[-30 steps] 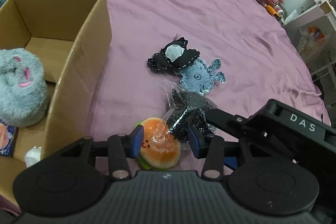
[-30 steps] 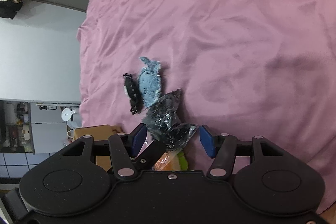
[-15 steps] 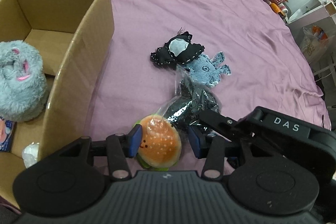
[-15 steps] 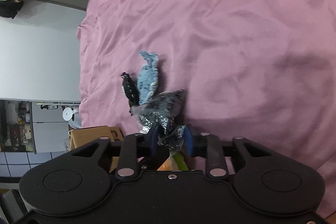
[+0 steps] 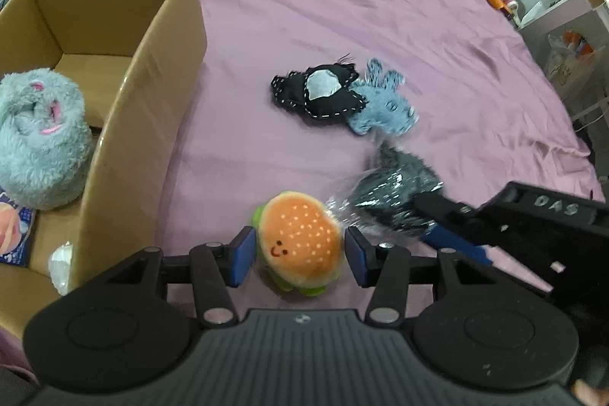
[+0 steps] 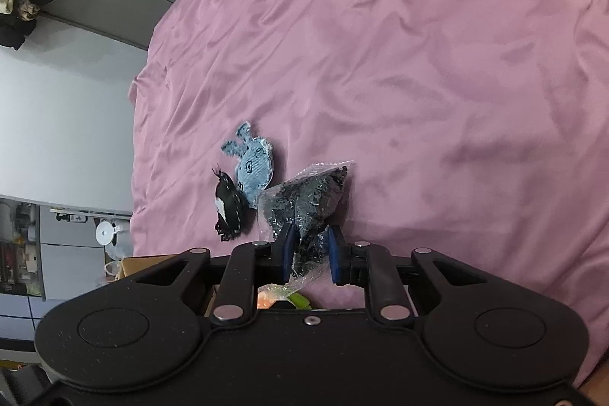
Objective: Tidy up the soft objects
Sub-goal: 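Carry the burger squishy with the left tool while the right tool carries the black bag over the box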
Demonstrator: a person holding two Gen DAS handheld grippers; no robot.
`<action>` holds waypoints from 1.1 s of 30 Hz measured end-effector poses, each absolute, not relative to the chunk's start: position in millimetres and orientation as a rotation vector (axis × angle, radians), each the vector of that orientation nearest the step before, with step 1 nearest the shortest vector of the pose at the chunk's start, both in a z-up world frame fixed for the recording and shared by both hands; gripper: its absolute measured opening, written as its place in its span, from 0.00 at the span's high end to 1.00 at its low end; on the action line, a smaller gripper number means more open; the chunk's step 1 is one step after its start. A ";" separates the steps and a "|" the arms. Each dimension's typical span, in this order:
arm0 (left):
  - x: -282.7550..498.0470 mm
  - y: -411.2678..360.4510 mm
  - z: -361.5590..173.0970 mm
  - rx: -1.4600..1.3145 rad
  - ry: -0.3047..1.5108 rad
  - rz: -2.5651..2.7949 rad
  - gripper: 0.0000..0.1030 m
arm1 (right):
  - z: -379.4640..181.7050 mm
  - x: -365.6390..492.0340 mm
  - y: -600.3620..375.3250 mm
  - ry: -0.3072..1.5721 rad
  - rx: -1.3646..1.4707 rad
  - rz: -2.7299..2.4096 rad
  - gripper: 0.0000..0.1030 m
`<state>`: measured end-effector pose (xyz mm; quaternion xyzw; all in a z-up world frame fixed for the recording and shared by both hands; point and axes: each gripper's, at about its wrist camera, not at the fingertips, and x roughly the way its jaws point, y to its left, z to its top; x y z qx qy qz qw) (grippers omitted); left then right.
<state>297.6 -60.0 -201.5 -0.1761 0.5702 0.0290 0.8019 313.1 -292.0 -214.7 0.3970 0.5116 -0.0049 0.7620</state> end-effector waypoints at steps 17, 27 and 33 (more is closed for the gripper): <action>301.6 -58.3 -196.2 -0.410 1.161 0.071 0.69 | -198.1 315.8 -278.2 1.065 0.835 0.090 0.83; 288.8 -37.0 -162.0 -0.418 1.082 0.096 0.69 | -174.5 312.0 -264.8 0.994 0.796 0.193 0.84; 278.5 -17.8 -139.7 -0.421 1.028 0.116 0.69 | -162.4 307.0 -256.4 0.952 0.754 0.237 0.84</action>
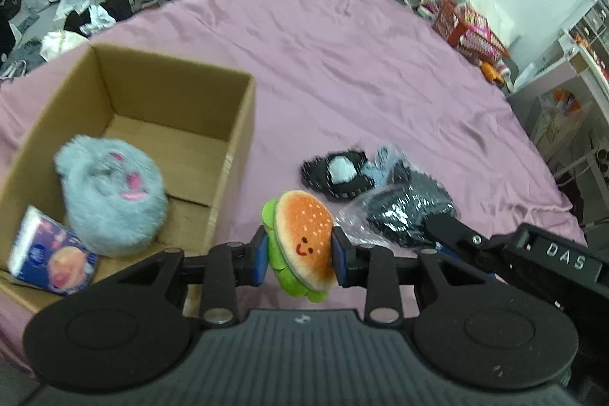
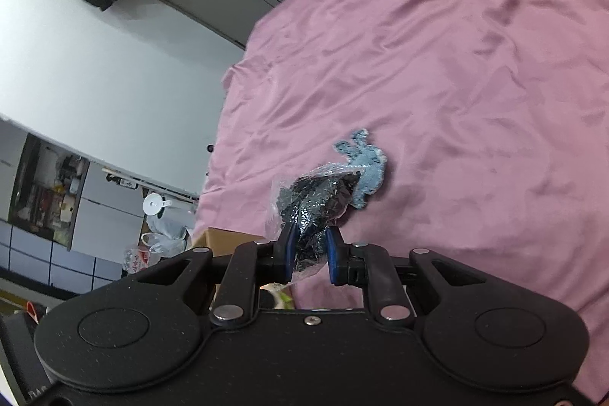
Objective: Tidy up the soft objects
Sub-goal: 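Carry the burger squishy with the left tool while the right tool carries the black bag over the box, then open the left tool to drop the burger in the box while the right tool releases the black bag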
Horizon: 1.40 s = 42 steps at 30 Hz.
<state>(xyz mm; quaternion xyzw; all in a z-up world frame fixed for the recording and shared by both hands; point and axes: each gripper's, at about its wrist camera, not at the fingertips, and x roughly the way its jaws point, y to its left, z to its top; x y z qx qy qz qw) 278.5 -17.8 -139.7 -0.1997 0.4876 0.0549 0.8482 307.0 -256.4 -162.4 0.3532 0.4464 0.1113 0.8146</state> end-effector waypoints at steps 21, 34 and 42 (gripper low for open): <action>254.6 49.2 -105.8 -0.473 0.940 0.190 0.68 | -120.9 284.7 -214.7 0.853 0.646 0.398 0.84; 253.9 62.2 -121.6 -0.457 0.972 0.196 0.68 | -117.7 279.2 -194.2 0.846 0.595 0.451 0.84; 260.1 64.1 -131.0 -0.489 1.011 0.163 0.60 | -116.1 278.5 -185.1 0.797 0.582 0.505 0.84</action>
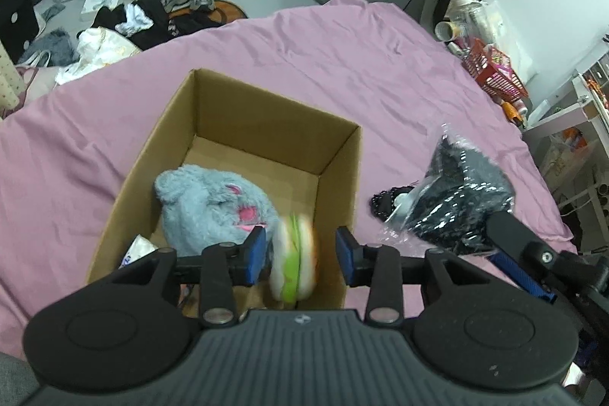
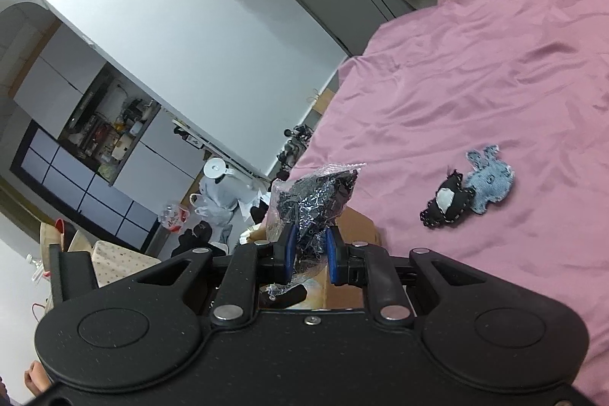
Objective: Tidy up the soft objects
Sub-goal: 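Open the left tool to drop the burger in the box while the right tool releases the black bag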
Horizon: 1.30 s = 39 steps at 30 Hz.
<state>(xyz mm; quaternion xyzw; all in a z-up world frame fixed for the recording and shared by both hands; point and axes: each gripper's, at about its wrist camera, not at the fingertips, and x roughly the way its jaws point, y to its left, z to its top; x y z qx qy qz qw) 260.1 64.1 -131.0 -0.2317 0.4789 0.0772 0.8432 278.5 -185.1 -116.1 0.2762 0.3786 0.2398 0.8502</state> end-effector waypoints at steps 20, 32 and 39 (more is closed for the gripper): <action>253.3 95.9 -121.3 -0.514 1.002 0.200 0.55 | -125.5 282.5 -148.5 0.791 0.528 0.576 0.67; 239.2 89.4 -112.1 -0.495 0.989 0.204 0.55 | -122.9 281.6 -172.4 0.840 0.563 0.453 0.49; 240.6 73.0 -101.0 -0.453 0.987 0.196 0.50 | -117.9 283.2 -199.7 0.867 0.589 0.392 0.33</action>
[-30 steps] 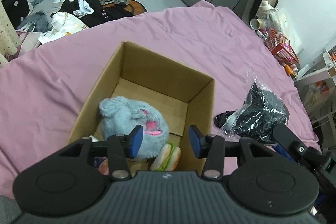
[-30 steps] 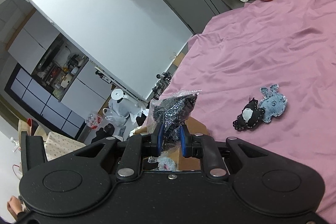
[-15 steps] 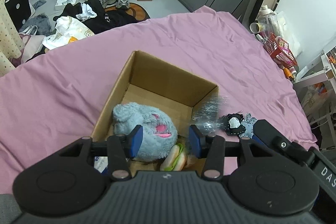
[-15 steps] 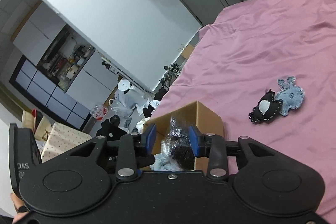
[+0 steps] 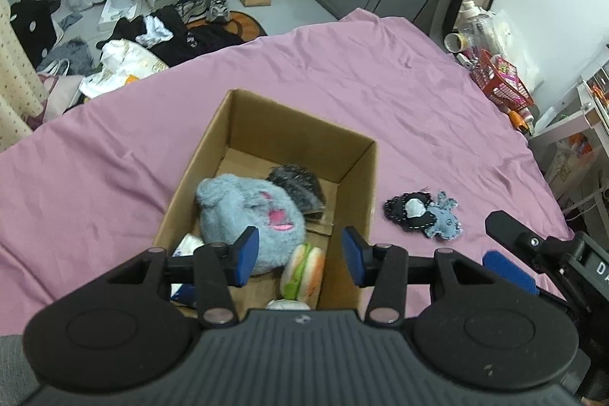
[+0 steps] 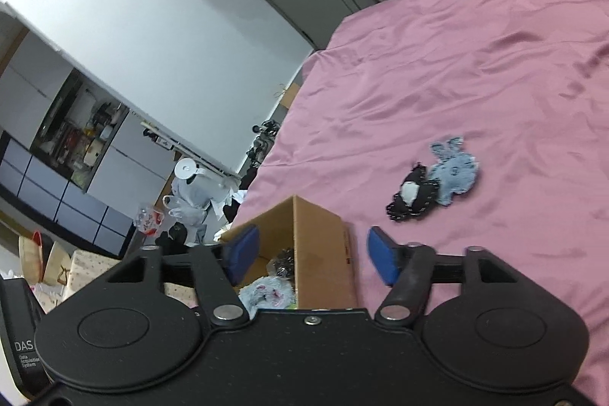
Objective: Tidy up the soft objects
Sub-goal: 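Move the left tool to the black-and-white plush while the right tool approaches the blue bunny plush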
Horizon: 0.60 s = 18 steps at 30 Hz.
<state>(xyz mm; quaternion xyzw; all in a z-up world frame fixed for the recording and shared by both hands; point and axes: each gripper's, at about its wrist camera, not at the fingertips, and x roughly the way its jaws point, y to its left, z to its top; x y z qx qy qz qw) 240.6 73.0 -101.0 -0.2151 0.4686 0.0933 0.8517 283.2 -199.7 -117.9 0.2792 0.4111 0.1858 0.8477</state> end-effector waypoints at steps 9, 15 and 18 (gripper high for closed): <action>253.2 38.8 -91.3 -0.409 0.957 0.163 0.32 | -111.3 288.0 -234.8 0.878 0.652 0.329 0.12; 266.9 13.5 -93.2 -0.408 0.959 0.123 0.26 | -116.0 294.5 -260.5 0.878 0.717 0.270 0.06; 275.5 1.1 -94.9 -0.402 0.954 0.106 0.25 | -120.0 296.7 -269.5 0.868 0.745 0.252 0.06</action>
